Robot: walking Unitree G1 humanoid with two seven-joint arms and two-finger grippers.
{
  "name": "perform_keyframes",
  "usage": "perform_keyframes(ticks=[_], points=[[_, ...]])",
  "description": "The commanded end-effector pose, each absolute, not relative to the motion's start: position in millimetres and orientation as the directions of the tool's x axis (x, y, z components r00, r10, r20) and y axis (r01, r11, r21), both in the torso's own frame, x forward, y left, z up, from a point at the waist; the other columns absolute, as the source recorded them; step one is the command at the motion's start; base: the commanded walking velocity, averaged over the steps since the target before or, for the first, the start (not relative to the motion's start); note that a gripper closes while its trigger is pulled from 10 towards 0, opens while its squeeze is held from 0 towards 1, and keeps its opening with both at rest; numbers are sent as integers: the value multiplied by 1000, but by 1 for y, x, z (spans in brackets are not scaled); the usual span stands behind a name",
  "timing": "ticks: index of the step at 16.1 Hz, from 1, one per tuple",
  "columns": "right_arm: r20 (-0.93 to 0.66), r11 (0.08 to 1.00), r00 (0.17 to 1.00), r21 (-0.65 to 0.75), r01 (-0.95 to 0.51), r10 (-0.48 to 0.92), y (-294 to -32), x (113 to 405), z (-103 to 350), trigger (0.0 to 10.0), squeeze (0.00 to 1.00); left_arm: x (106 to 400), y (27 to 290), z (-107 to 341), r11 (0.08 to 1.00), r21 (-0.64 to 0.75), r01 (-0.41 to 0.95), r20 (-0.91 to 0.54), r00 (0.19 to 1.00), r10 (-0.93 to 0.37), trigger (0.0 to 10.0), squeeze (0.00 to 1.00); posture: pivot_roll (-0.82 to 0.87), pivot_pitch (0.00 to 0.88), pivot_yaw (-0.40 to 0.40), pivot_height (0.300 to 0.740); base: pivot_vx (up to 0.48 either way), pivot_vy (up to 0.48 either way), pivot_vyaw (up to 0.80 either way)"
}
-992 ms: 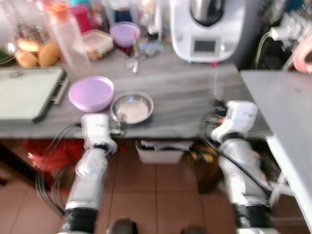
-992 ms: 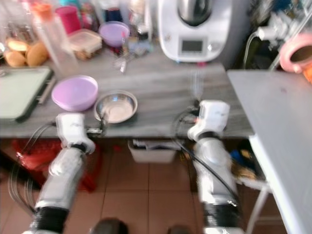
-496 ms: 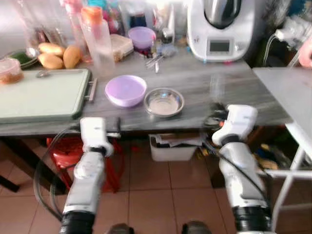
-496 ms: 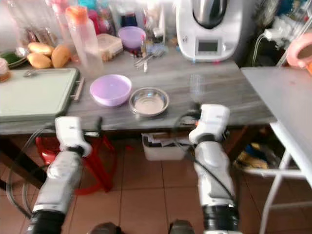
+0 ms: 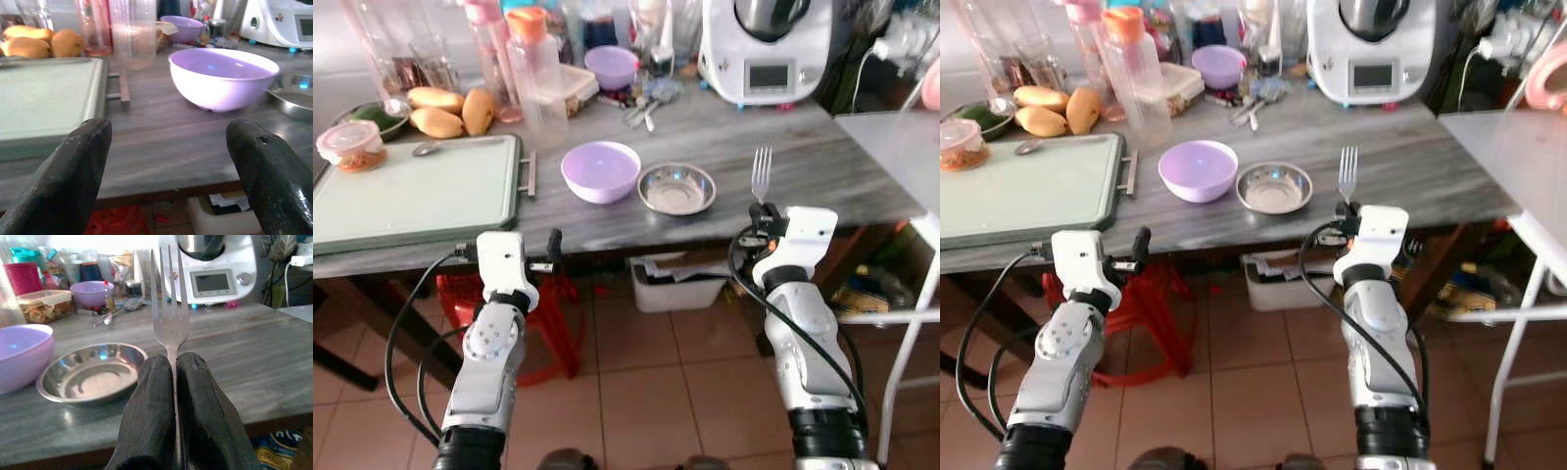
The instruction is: Setting the table
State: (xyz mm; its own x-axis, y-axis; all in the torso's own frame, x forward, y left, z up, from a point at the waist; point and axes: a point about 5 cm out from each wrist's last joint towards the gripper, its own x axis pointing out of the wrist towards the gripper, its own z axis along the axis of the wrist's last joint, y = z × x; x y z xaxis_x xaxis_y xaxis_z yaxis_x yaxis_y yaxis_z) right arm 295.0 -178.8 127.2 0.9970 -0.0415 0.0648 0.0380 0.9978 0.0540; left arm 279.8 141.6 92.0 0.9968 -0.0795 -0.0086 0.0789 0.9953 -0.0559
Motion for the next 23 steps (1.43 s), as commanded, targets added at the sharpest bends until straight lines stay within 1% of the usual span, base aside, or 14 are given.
perform_keyframes(ticks=[1, 6, 9, 14, 16, 17, 21, 23], points=[[81, 998, 995, 51, 48, -52, -181, 295, 132, 10000, 0, 279, 139, 95, 994, -55, 89, 11, 996, -89, 10000, 0, -42, 0, 42, 740, 289, 0, 0], [73, 997, 996, 58, 48, -53, -181, 294, 130, 10000, 0, 276, 143, 95, 995, -60, 81, 12, 997, -80, 10000, 0, -40, 0, 42, 740, 346, 0, 0], [70, 997, 996, 61, 51, -55, -181, 294, 130, 10000, 0, 276, 143, 95, 995, -62, 80, 8, 997, -80, 10000, 0, -40, 0, 42, 740, 370, 0, -740], [69, 997, 996, 57, 48, -52, -180, 293, 129, 10000, 0, 276, 143, 94, 995, -64, 81, 3, 997, -81, 10000, 0, -39, 0, 42, 740, 369, 0, 0], [72, 999, 997, 36, 40, -43, -180, 293, 130, 10000, 0, 276, 143, 94, 995, -65, 74, 1, 997, -75, 10000, 0, -40, 0, 42, 740, 354, 0, 0], [80, 999, 996, 20, 29, -31, -179, 293, 131, 10000, 0, 276, 144, 94, 996, -59, 60, -6, 998, -60, 10000, 0, -40, 0, 42, 740, 0, 0, 0], [79, 999, 997, 18, 27, -28, -178, 293, 131, 10000, 0, 276, 148, 93, 998, -63, 23, -13, 1000, -24, 10000, 0, -40, 0, 42, 740, 0, 0, 794], [78, 999, 996, 19, 32, -34, -179, 293, 131, 10000, 0, 276, 148, 93, 998, -66, 24, -10, 1000, -25, 10000, 0, -39, 0, 42, 740, 0, 0, 0]])
